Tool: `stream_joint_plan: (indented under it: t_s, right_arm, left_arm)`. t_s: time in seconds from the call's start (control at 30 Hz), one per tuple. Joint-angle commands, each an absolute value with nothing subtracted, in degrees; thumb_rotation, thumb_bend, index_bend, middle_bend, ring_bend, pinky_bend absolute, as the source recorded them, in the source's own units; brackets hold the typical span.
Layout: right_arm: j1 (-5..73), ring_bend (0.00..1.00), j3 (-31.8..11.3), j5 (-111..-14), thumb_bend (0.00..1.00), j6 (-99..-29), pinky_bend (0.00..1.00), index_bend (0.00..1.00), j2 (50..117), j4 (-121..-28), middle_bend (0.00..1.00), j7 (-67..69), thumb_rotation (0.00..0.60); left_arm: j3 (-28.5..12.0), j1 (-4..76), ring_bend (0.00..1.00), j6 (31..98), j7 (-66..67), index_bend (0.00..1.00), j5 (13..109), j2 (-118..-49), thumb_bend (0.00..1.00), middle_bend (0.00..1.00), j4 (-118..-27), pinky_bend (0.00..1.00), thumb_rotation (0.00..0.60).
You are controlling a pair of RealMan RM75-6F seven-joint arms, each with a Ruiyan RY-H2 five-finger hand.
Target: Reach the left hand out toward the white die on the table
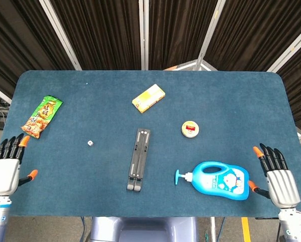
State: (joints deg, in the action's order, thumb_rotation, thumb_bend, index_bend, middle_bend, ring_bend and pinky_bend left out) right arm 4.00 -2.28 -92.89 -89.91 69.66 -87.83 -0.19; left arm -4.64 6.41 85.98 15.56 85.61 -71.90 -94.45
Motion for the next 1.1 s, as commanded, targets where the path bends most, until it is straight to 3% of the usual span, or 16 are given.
stream_joint_plan:
  t_s: [0.03, 0.4, 0.67, 0.8, 1.1]
  right_arm:
    - [4.14, 0.0, -2.42, -92.32, 0.08, -89.38, 0.0, 0.0, 69.64, -87.56, 0.0, 0.1, 0.6]
    - [4.68, 0.0, -3.09, -90.19, 0.08, -87.62, 0.0, 0.0, 69.99, -86.06, 0.0, 1.18, 0.6]
    - [4.55, 0.0, -3.22, -89.43, 0.08, -87.41, 0.0, 0.0, 70.03, -85.57, 0.0, 1.62, 0.6]
    - [4.47, 0.0, -3.42, -88.88, 0.08, -87.32, 0.0, 0.0, 69.92, -85.38, 0.0, 2.02, 0.6]
    - [4.31, 0.0, -3.74, -88.28, 0.08, -87.45, 0.0, 0.0, 69.53, -85.28, 0.0, 3.1, 0.6]
  left_arm:
    - [-5.05, 10.01, 0.0, 82.12, 12.53, 0.11, 88.11, -71.14, 0.18, 0.0, -91.41, 0.0, 0.6]
    - [-6.24, 24.19, 0.0, 65.04, 15.59, 0.31, 91.41, -74.66, 0.19, 0.0, -78.56, 0.0, 0.6]
    - [-6.03, 30.19, 0.0, 57.44, 18.47, 0.31, 91.16, -79.11, 0.21, 0.0, -73.22, 0.0, 0.6]
    - [-6.14, 32.86, 0.0, 53.34, 20.23, 0.31, 89.48, -82.0, 0.27, 0.0, -70.88, 0.0, 0.6]
    - [-5.87, 35.98, 0.0, 48.87, 22.51, 0.3, 86.36, -87.06, 0.32, 0.0, -66.48, 0.0, 0.6]
